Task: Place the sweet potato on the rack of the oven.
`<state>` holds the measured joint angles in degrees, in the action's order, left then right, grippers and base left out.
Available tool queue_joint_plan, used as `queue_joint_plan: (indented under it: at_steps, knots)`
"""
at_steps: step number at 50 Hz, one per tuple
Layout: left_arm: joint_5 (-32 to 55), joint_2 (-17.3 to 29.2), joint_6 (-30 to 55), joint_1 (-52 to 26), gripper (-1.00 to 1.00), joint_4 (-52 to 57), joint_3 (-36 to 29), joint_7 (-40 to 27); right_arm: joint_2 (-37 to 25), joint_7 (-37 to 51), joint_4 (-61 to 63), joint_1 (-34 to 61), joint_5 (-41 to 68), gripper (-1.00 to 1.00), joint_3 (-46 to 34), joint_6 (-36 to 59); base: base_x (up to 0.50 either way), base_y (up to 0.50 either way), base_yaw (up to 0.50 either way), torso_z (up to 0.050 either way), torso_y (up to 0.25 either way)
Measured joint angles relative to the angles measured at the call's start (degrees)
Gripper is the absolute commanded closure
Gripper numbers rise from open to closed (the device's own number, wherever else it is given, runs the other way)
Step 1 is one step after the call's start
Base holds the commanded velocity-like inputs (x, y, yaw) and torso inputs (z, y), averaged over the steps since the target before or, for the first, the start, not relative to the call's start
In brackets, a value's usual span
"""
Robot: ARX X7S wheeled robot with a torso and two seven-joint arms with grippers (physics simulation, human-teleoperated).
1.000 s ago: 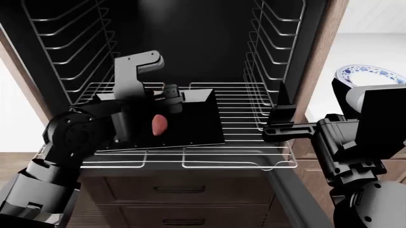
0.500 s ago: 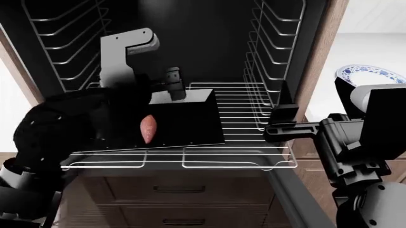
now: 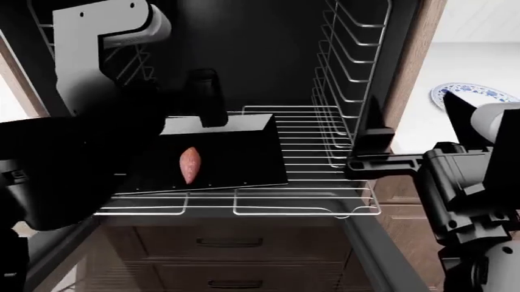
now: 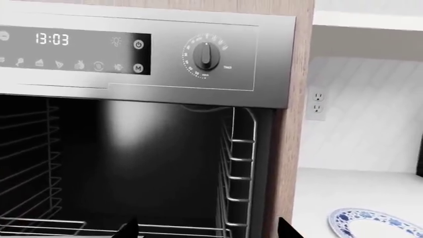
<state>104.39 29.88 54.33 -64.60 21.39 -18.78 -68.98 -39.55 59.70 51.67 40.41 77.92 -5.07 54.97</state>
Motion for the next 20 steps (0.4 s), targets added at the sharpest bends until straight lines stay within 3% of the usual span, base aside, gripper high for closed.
queue_joint_plan:
  at_steps: [20]
  knots:
    - [10.0, 5.0, -3.5, 3.8, -1.00, 13.8, 4.1, -8.1, -2.9, 7.1, 4.2, 1.6, 8.4, -1.00, 1.8, -1.3, 0.00, 0.00, 0.00, 0.000, 0.000]
